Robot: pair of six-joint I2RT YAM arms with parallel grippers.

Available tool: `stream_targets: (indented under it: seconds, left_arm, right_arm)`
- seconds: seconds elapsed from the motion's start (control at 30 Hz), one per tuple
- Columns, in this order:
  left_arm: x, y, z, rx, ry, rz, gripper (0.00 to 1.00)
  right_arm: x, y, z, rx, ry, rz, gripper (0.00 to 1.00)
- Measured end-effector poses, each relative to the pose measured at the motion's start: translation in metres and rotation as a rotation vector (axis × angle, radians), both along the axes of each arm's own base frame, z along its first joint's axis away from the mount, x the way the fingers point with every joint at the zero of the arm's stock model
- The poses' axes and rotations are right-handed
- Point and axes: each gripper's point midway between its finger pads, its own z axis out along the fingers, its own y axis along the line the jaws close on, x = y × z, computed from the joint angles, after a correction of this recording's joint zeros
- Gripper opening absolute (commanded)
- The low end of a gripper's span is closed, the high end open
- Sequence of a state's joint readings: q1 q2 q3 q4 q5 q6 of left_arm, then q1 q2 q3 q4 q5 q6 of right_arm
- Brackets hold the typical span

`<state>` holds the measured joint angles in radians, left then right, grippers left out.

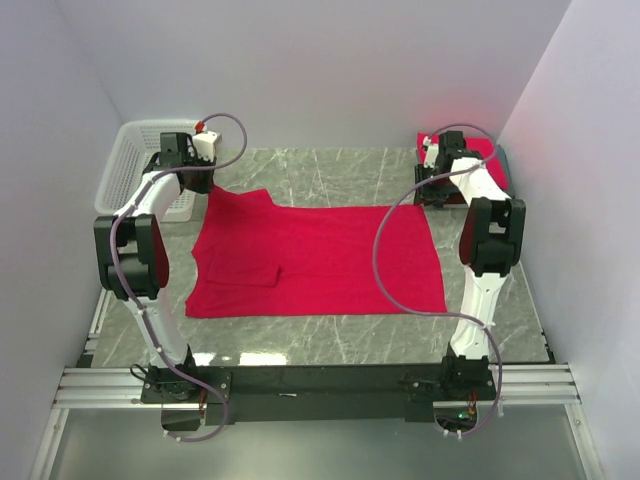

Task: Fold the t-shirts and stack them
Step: Fold the tshirt

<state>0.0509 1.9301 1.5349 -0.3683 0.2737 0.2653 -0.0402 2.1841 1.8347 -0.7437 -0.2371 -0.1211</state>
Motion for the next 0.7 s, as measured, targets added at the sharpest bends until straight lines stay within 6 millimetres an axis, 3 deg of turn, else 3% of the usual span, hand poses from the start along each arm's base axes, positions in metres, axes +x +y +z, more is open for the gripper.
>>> stream_targets:
  seconds: [0.33, 0.7]
  left_arm:
    - [0.003, 0.000, -0.008, -0.001, 0.017, -0.001, 0.00]
    - [0.004, 0.000, -0.009, -0.002, 0.022, -0.001, 0.01]
  right_arm:
    - [0.014, 0.001, -0.039, -0.048, 0.035, -0.056, 0.46]
    - [0.021, -0.005, -0.039, -0.085, 0.018, -0.095, 0.54]
